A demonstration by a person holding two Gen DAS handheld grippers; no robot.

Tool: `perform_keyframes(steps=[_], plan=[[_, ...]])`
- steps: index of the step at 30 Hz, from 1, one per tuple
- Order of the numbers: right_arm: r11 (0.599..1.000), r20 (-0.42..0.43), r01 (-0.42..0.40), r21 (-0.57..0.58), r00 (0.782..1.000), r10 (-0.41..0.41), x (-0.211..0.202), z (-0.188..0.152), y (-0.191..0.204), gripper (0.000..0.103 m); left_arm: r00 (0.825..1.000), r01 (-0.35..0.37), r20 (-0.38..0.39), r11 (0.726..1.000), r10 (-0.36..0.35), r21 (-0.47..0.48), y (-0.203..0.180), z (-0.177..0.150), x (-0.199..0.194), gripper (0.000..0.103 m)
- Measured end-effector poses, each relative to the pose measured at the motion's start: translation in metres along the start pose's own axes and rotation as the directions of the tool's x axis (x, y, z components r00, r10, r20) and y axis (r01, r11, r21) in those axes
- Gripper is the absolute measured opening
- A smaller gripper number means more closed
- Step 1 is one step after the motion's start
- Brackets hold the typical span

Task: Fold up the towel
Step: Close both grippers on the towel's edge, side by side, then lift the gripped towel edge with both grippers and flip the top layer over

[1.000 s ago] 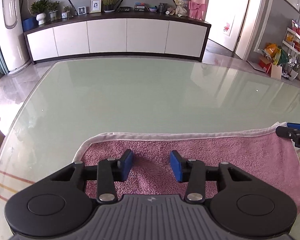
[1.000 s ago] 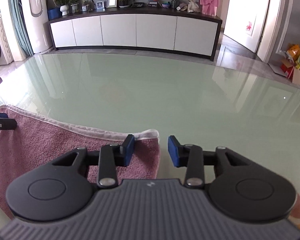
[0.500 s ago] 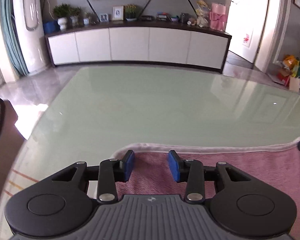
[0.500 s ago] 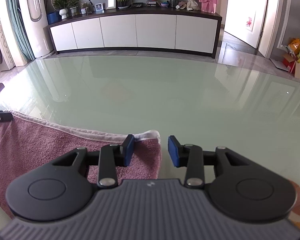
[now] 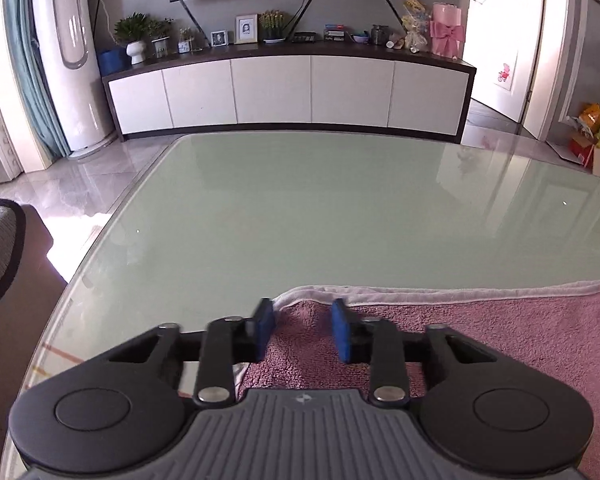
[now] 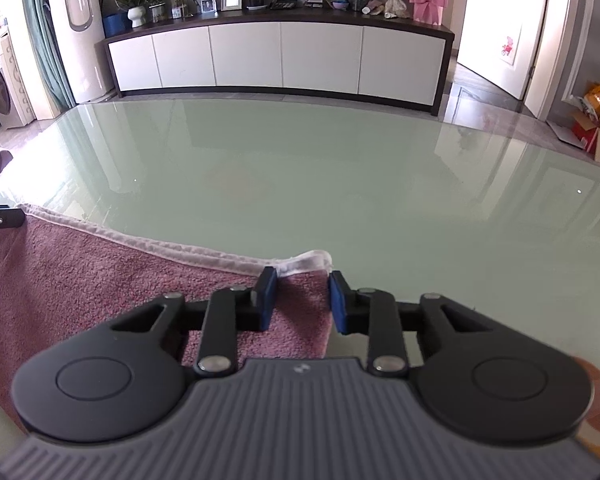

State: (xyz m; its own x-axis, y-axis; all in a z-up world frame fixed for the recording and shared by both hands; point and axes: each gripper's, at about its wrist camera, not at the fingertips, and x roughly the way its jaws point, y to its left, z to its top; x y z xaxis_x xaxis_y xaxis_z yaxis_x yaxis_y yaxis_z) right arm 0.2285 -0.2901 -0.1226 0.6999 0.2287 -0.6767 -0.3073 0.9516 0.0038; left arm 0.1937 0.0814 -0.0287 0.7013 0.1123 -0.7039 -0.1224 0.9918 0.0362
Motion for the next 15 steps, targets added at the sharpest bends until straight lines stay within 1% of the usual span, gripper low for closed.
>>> perform_keyframes(steps=[2, 4, 7, 11, 15], plan=[[1.000, 0.003, -0.001, -0.005, 1.000, 0.001, -0.001, 0.000, 0.000, 0.015, 1.000, -0.004, 0.003, 1.000, 0.004, 0.022, -0.004, 0.000, 0.000, 0.008], [1.000, 0.006, -0.006, -0.003, 1.000, 0.006, -0.002, 0.001, -0.001, 0.013, 1.000, -0.003, 0.006, 1.000, 0.003, 0.028, -0.004, -0.001, -0.001, 0.006], [1.000, 0.014, -0.015, 0.003, 1.000, 0.015, -0.005, 0.003, -0.002, 0.012, 1.000, 0.009, 0.012, 1.000, -0.009, 0.012, -0.001, -0.001, -0.004, 0.004], [1.000, 0.022, -0.020, 0.002, 1.000, 0.020, -0.010, 0.003, -0.003, 0.011, 1.000, 0.021, 0.021, 1.000, -0.021, 0.003, 0.002, 0.000, -0.009, 0.004], [0.999, 0.051, -0.032, 0.002, 0.998, 0.032, -0.023, 0.008, -0.002, 0.011, 0.998, 0.041, 0.037, 0.999, -0.041, -0.009, 0.006, 0.003, -0.019, 0.004]])
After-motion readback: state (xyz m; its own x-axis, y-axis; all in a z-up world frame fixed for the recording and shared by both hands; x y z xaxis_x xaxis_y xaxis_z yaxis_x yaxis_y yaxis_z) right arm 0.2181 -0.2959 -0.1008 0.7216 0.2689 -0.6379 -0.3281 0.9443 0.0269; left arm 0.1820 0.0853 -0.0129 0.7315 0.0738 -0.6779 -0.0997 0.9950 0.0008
